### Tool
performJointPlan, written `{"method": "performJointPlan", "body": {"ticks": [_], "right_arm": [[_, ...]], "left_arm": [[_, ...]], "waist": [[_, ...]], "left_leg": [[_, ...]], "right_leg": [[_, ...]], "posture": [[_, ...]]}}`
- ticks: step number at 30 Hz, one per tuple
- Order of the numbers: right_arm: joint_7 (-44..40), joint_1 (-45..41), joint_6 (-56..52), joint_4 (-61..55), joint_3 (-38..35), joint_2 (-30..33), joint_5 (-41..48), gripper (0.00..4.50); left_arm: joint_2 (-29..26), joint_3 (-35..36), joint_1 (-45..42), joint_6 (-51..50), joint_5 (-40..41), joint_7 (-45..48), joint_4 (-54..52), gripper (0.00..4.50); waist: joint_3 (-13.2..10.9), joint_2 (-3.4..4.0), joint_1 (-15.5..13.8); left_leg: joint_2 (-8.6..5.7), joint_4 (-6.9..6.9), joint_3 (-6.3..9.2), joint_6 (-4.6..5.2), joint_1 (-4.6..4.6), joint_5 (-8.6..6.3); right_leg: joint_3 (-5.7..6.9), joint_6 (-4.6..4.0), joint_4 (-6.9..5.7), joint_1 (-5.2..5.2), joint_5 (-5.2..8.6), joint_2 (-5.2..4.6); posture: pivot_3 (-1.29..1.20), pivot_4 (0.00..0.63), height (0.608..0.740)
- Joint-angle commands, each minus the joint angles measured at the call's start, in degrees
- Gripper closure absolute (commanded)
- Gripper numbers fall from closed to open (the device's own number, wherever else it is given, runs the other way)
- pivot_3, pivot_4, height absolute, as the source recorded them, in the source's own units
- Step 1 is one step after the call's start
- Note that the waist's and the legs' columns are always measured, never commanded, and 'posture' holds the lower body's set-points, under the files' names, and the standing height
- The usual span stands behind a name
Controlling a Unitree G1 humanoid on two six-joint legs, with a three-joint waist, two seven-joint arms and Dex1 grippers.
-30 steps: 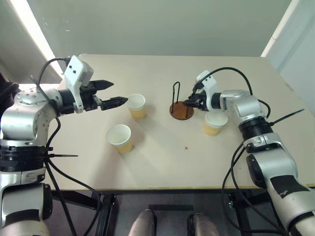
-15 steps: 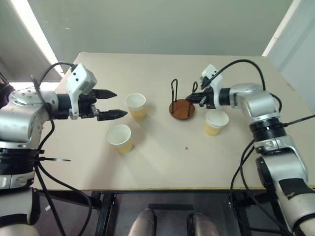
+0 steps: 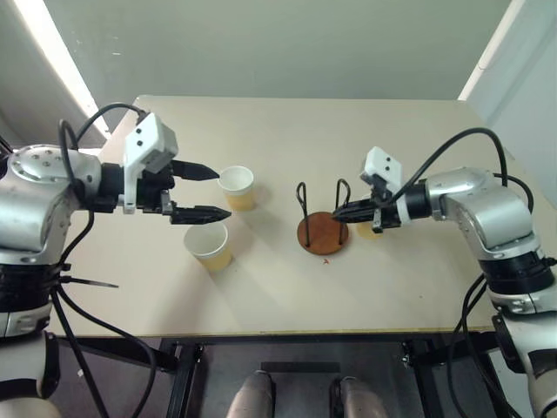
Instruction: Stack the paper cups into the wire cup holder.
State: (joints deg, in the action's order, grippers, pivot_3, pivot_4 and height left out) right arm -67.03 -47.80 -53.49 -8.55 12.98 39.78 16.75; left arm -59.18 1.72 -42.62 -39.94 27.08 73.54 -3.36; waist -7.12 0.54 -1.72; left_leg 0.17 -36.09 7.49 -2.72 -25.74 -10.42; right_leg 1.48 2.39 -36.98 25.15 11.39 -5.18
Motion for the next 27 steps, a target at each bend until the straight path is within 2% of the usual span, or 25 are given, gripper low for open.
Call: {"method": "performJointPlan", "body": {"ticks": [1, 10, 14, 20, 27], "right_arm": [[0.4, 0.4, -1.0, -4.3, 0.0, 1.2, 1.8, 4.46], [2.2, 2.5, 3.0, -2.1, 3.6, 2.0, -1.0, 4.46], [2.1, 3.4, 4.8, -0.9, 4.6, 2.7, -1.8, 3.38], [1.7, 4.5, 5.0, -1.2, 4.8, 3.7, -2.0, 1.37], [-0.5, 7.6, 4.4, -5.3, 3.2, 8.8, -0.4, 1.37]], "left_arm": [[-0.4, 0.3, -1.5, 1.1, -0.1, 0.4, -0.4, 0.0], [-0.1, -0.2, -1.8, 2.0, -0.4, 0.0, 0.3, 0.0], [0.0, 0.0, -1.5, 2.0, -0.4, -0.5, 0.2, 0.0], [0.0, 0.1, -1.4, 1.8, -0.4, -0.7, 0.0, 0.0], [0.3, 0.1, -1.5, 1.9, -0.2, -0.9, -0.2, 0.0]], "waist": [[0.0, -0.01, 0.0], [0.0, -0.02, 0.0], [0.0, -0.06, 0.0], [0.0, -0.06, 0.0], [0.0, -0.07, -0.1]], "left_leg": [[0.0, 0.0, 0.0, 0.06, 0.0, 0.01], [0.0, 0.0, 0.01, 0.14, 0.02, 0.05], [0.0, 0.0, 0.02, 0.22, 0.02, 0.01], [0.0, -0.01, 0.01, 0.21, 0.01, 0.02], [-0.01, -0.03, 0.01, 0.19, -0.05, 0.03]], "right_leg": [[0.0, 0.01, 0.0, 0.0, -0.03, 0.0], [0.0, -0.02, -0.01, 0.0, -0.1, 0.01], [0.0, -0.03, -0.01, -0.01, -0.1, 0.01], [0.0, -0.01, -0.01, -0.01, -0.11, 0.01], [0.0, 0.01, 0.03, -0.02, -0.12, 0.01]], "posture": [[0.0, 0.15, 0.74], [0.0, 0.15, 0.74], [0.0, 0.15, 0.74], [0.0, 0.15, 0.74], [0.0, 0.15, 0.74]]}}
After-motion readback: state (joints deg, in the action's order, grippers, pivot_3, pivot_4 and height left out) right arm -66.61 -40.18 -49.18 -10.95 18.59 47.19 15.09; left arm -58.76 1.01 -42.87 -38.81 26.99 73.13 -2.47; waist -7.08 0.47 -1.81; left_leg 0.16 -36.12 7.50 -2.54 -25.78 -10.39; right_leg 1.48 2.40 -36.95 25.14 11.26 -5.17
